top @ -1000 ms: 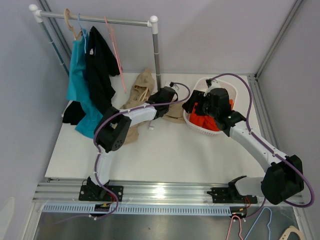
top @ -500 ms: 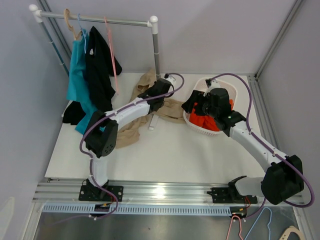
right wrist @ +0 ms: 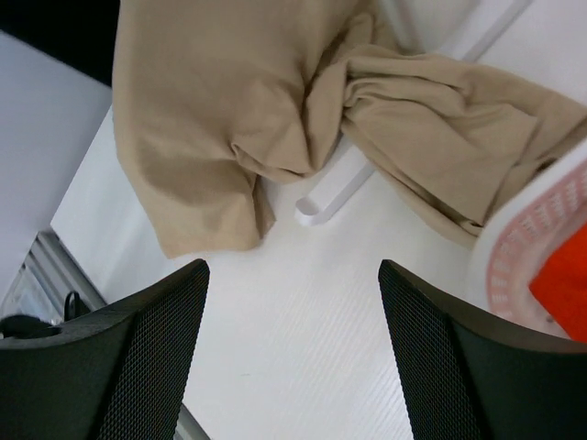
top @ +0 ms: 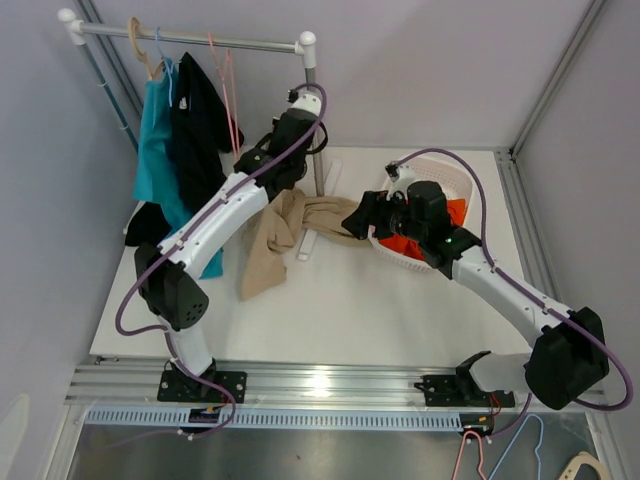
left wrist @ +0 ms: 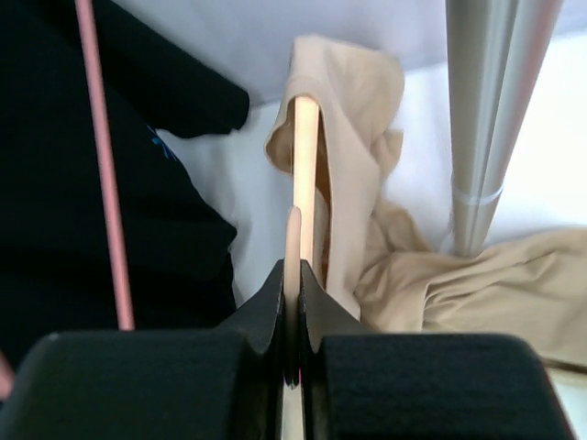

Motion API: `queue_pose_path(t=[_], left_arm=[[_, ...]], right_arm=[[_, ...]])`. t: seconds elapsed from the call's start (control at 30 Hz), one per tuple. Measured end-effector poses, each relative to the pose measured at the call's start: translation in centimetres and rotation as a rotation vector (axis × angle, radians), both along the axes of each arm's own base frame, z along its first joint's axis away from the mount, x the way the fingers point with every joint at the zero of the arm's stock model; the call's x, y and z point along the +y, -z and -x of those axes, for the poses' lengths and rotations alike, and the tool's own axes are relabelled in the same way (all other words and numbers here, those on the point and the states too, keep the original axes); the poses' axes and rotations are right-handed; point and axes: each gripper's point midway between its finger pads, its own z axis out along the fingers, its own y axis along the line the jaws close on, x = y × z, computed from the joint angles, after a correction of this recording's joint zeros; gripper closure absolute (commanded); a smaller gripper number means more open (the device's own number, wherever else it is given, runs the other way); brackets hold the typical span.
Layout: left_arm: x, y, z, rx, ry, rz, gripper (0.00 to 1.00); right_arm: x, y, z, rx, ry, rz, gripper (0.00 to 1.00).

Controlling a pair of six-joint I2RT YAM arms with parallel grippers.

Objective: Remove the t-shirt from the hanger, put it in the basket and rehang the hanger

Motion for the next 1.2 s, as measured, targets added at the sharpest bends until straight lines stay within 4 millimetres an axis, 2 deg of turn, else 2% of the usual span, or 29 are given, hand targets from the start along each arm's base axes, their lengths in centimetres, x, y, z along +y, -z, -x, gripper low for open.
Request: queue_pose_path(t=[0.03,0.1,0.13,0.17,0.27,0.37,0.5,0.63,0.7,0.73,0.8,0.83,0.87,0.9,1.03,1.2], left_arm=[[0.0,-1.2,0.2,-0.010,-0.002,0.016,0.99],[0.1,-3.6,0.3,-0.040,-0.011,0.057,0.99],[0.2,-4.6,0.5,-0.050,-0.015,0.072,0.99],[0.5,-5.8,0.8,-0.056,-0.022,0.089,0.99],[1.0,-9.2,1.5,-0.087,-0.037,0.149,0.99],[1.6,-11.3,2.3,-0.117,-0.055,0.210,0.99],[1.9,-10.2,2.9,-0.072,-0.073,0.221,0.99],[1.8,-8.8,3.5,-0.013,-0.074,0.217,0.99],[1.8,-8.5,3.7,0.001,-0.072,0.221,0.99],[1.8,-8.4,3.7,0.006,-0.072,0.223,0.99],[1.8,-8.2,3.8,0.013,-0.070,0.222,0.99],[1.7,-8.2,3.8,0.016,-0.067,0.226,0.99],[1.7,-8.1,3.8,0.018,-0.065,0.228,0.99],[1.9,-8.0,3.9,0.026,-0.068,0.220,0.99],[1.9,-7.7,3.9,0.048,-0.051,0.239,0.99],[2.0,-6.7,3.8,0.095,-0.033,0.262,0.99]], right_arm=[[0.4,-0.1,0.3,-0.012,-0.023,0.004,0.20],[1.7,-0.2,1.3,-0.035,-0.079,0.014,0.06],[2.6,-0.2,2.1,-0.051,-0.118,0.022,0.06],[3.4,-0.4,2.8,-0.076,-0.154,0.032,0.01],[6.4,-1.3,4.9,-0.164,-0.263,0.029,0.01],[9.6,-2.0,6.7,-0.240,-0.359,-0.001,0.00],[13.5,-1.0,7.7,-0.269,-0.440,-0.026,0.00],[16.8,0.3,7.1,-0.274,-0.476,-0.037,0.02],[18.3,0.4,6.7,-0.280,-0.490,-0.044,0.08],[19.1,0.4,6.4,-0.287,-0.497,-0.048,0.28],[20.6,0.3,5.9,-0.304,-0.509,-0.056,0.61],[21.4,0.4,5.8,-0.303,-0.517,-0.064,0.86],[21.9,0.5,5.8,-0.306,-0.526,-0.063,0.96],[22.2,0.8,5.8,-0.290,-0.523,-0.070,1.00],[22.0,1.4,5.8,-0.257,-0.497,-0.071,1.00],[20.6,1.1,7.6,-0.253,-0.452,-0.063,0.99]])
